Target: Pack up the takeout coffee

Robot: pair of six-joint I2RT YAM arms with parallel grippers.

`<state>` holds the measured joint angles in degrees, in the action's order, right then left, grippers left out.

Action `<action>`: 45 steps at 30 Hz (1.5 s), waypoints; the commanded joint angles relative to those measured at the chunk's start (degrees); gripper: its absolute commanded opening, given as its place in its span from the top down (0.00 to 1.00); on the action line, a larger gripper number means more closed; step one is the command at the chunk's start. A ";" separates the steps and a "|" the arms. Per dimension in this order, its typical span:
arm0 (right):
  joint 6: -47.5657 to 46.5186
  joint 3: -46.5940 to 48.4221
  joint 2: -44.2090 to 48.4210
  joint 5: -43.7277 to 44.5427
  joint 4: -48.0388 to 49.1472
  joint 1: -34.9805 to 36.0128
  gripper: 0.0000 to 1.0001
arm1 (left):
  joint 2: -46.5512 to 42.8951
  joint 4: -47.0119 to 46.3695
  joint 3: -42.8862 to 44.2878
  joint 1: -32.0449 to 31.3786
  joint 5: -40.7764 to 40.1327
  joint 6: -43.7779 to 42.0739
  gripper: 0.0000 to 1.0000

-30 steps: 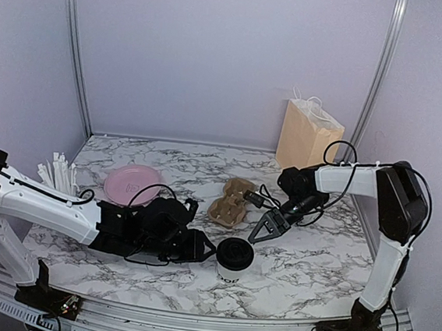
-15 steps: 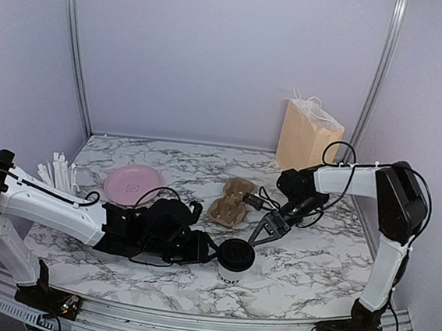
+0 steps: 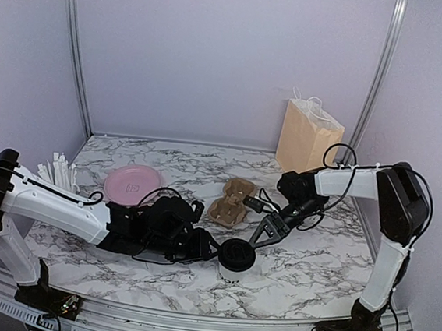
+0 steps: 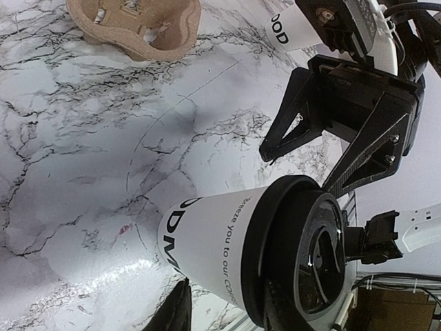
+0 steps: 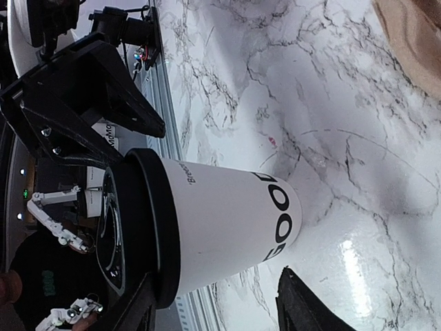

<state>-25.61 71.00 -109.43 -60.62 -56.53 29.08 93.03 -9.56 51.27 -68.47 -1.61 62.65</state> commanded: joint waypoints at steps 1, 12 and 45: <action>3.85 -4.60 -0.99 14.06 6.02 1.23 0.44 | 7.82 8.35 -2.79 0.27 3.69 0.48 0.67; 5.45 -5.54 0.17 19.88 7.58 1.24 0.46 | 10.79 9.46 -3.49 -0.61 4.90 0.79 0.67; -2.76 -1.76 13.65 8.03 -0.29 -4.63 0.41 | -1.54 15.93 9.53 -4.80 -8.62 -5.76 0.44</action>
<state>-27.07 70.48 -95.94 -53.23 -56.23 24.84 94.11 5.19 61.12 -72.60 -8.23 54.98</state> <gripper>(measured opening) 0.613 0.560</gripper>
